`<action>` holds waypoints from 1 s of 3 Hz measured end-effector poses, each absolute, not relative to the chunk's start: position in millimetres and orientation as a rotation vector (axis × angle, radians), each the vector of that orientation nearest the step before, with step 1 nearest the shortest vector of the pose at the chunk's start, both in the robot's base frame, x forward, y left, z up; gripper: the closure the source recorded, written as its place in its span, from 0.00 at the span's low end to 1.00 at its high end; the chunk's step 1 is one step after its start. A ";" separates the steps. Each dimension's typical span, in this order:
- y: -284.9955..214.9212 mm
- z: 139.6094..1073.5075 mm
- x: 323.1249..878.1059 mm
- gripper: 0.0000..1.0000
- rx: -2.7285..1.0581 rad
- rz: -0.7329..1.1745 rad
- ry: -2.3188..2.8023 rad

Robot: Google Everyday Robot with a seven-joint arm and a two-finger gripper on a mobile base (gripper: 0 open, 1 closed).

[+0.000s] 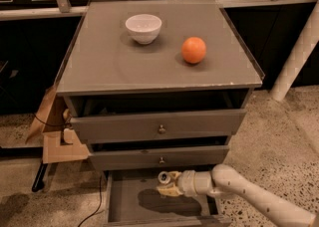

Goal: Pick redbull can from bottom drawer and place on counter

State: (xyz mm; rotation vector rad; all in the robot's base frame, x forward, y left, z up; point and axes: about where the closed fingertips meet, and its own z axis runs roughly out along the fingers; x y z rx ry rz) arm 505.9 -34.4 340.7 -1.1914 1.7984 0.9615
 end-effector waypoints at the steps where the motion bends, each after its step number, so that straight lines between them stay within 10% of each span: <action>1: -45.3 377.8 522.4 1.00 -1.233 0.898 1.788; 3: -48.4 406.6 521.2 1.00 -1.227 0.882 1.766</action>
Offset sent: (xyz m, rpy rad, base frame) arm 0.0147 -0.0101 0.0357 -0.0376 -0.0382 0.0042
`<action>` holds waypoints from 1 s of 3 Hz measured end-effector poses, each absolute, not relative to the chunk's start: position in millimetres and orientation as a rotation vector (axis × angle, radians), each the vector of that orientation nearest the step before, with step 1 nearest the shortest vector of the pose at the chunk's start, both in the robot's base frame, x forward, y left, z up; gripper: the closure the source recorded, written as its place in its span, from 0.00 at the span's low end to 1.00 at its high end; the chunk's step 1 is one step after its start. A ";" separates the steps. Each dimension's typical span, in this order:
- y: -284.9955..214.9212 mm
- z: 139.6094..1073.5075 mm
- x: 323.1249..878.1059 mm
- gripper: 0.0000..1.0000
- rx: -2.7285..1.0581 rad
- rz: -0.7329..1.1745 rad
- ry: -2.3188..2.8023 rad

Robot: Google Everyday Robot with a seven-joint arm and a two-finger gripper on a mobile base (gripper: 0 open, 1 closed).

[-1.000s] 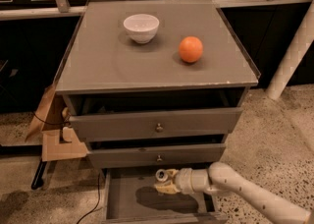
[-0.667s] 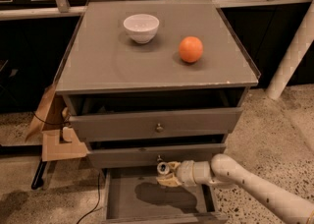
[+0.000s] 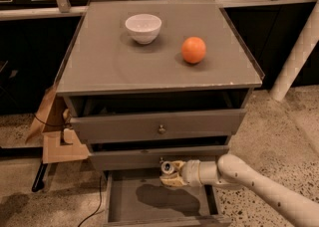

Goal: Pick redbull can from bottom drawer and place on counter

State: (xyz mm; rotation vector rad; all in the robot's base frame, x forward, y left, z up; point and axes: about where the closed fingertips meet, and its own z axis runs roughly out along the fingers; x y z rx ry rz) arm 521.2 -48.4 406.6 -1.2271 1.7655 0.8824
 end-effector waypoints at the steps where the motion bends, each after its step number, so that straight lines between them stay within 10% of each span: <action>1: -54.2 465.8 514.3 1.00 -1.200 0.839 1.733; 3: -73.8 649.9 498.0 1.00 -1.114 0.746 1.745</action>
Offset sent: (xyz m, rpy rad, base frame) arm -0.0336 -0.0326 0.2342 0.0200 -0.1176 -0.1512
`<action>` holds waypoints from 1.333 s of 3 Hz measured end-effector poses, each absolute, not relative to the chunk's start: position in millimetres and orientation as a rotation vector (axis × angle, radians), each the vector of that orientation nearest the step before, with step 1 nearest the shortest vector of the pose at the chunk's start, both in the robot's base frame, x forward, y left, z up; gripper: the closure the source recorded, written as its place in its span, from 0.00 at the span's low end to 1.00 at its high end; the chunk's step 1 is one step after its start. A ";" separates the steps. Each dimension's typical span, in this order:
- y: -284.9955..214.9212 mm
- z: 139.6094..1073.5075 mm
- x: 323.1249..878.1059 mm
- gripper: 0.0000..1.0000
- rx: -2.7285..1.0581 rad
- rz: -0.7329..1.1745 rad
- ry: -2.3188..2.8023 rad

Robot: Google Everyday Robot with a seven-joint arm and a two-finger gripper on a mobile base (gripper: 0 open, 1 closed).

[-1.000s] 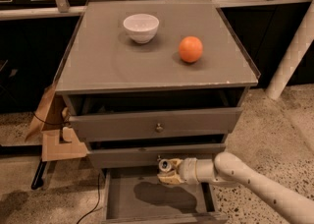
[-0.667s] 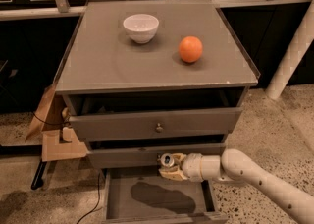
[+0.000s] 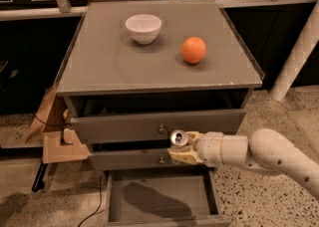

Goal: Pick redbull can from bottom drawer and place on counter

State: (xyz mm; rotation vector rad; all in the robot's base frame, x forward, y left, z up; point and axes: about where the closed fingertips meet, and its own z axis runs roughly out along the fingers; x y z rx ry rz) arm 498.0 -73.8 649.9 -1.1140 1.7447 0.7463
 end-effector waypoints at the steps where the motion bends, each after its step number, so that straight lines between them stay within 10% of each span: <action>1: -73.7 649.8 497.9 1.00 -1.114 0.747 1.744; 4: -59.1 800.4 483.1 1.00 -1.093 0.769 1.808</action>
Offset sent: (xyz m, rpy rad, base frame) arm -0.0031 0.0067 0.0748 0.0287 -0.0236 0.0044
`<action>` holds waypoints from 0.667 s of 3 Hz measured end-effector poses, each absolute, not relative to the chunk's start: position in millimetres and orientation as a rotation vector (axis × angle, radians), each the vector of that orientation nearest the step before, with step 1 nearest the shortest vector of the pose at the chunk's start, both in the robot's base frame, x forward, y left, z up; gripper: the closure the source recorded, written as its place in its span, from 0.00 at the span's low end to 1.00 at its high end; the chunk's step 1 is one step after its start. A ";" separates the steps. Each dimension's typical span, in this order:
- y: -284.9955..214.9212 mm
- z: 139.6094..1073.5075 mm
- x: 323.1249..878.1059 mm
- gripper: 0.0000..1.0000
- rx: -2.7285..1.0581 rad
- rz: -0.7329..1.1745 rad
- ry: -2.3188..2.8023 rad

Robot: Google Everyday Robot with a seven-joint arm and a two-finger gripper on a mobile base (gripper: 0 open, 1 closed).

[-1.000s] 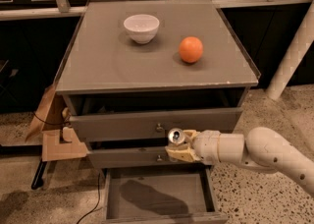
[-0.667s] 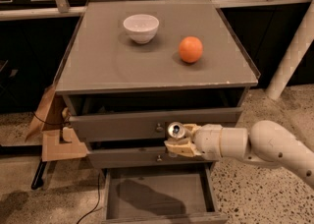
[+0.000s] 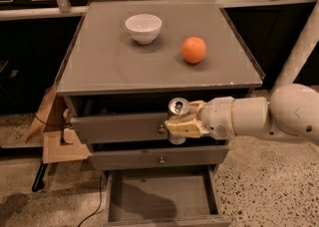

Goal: Pick redbull can from bottom drawer and place on counter

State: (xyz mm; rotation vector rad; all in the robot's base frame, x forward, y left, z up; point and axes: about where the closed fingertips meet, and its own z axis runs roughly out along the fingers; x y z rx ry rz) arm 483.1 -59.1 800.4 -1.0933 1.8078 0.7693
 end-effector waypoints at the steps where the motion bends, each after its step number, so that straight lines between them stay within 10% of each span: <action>1: -59.0 800.4 483.1 1.00 -1.093 0.770 1.807; 2: -55.5 820.3 489.3 1.00 -1.069 0.754 1.818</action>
Offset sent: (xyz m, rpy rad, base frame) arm 0.0152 0.0038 0.0474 0.0001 -0.0013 -0.0692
